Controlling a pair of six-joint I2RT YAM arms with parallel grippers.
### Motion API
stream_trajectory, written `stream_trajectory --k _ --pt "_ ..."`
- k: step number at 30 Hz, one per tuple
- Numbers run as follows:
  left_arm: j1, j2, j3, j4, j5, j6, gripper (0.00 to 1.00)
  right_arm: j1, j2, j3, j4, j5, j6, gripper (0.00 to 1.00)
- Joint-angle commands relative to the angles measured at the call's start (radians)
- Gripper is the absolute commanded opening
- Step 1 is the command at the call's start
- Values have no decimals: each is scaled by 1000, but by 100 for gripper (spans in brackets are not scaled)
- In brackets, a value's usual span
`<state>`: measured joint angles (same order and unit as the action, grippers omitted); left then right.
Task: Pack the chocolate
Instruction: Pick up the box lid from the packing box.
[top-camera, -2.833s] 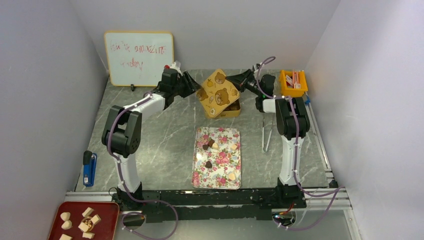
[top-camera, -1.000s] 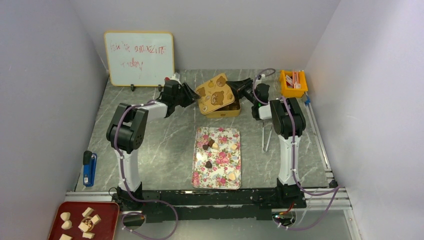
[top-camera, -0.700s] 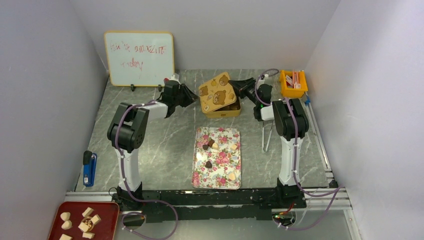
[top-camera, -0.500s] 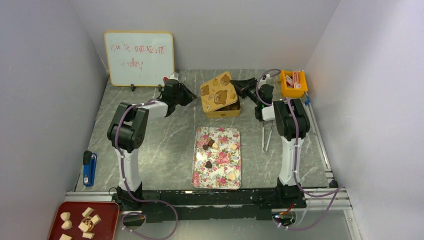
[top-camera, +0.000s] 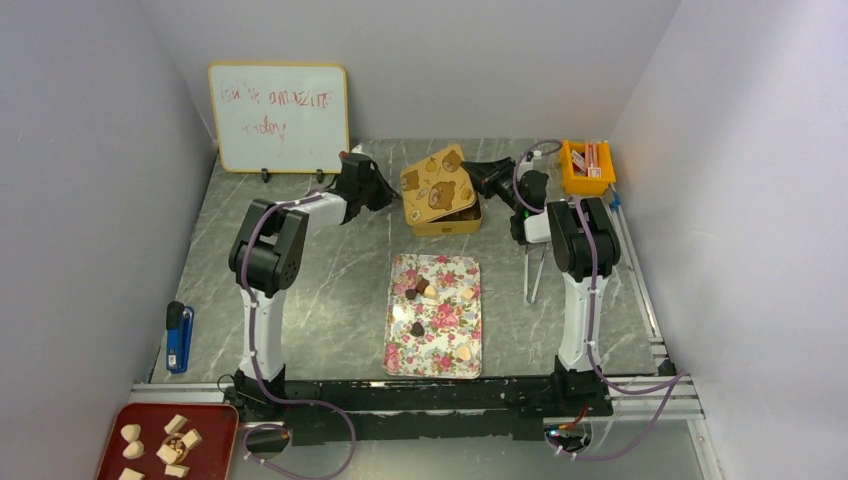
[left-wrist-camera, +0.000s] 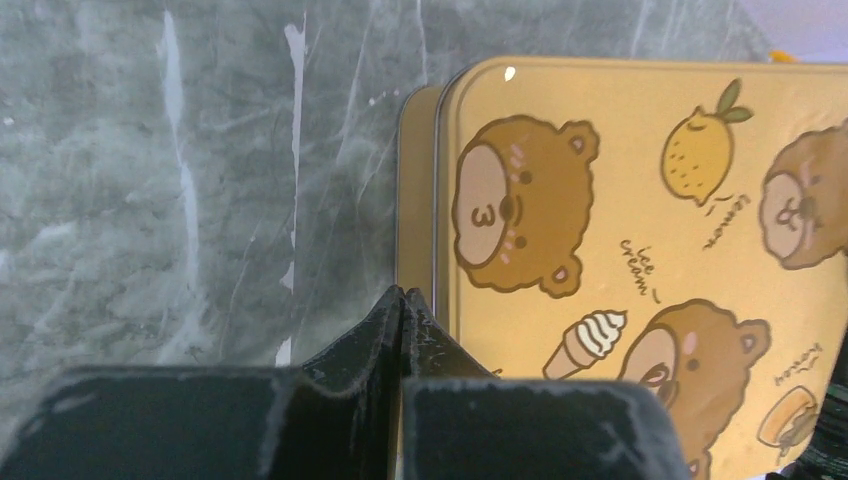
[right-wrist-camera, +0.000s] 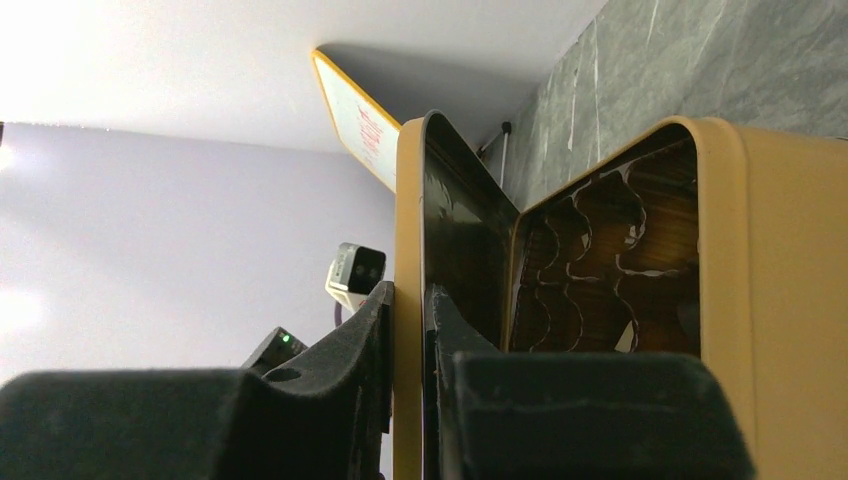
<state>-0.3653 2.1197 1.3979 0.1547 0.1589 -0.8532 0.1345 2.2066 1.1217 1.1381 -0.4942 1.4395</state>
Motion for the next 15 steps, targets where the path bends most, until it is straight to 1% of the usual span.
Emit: stream_trajectory --k 1,15 --pt "-22 16 50 -53 -24 39 5 -13 -44 2 67 11 -26 0" --pt "-52 43 122 -87 -17 56 5 -29 -29 10 68 -10 -20 0"
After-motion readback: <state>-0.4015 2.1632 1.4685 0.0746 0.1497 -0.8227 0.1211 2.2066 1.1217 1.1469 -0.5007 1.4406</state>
